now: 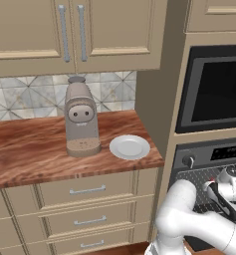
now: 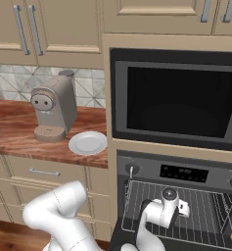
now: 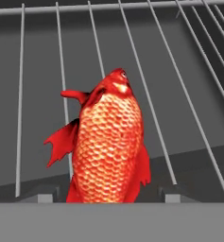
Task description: Take the fish from the oven and place it on the plate on the counter.
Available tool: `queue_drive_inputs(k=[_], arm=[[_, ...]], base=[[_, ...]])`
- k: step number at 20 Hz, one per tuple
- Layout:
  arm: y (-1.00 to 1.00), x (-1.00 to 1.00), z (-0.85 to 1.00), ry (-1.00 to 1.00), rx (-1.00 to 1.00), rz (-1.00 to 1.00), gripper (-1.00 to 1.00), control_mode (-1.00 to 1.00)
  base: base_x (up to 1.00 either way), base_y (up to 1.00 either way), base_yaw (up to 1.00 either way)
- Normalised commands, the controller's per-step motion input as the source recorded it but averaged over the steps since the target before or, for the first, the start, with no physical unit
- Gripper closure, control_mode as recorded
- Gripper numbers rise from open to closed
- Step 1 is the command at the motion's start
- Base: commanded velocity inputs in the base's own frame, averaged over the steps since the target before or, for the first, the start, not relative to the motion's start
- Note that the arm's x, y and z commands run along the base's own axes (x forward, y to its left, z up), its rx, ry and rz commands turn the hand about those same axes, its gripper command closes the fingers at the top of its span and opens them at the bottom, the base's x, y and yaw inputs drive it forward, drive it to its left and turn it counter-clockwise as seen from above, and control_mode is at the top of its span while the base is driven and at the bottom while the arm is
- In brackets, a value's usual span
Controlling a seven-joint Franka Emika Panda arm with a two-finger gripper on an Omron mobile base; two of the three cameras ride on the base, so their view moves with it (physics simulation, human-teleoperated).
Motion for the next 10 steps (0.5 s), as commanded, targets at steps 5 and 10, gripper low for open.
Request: queue_drive_inputs(k=[5,10], arm=[[0.00,0.00,-0.07,0.00,0.00,0.00,1.00,-1.00],[0.00,0.00,-0.04,0.04,0.00,0.00,1.00,-1.00]], base=[[0.00,0.00,0.00],[0.00,0.00,0.00]])
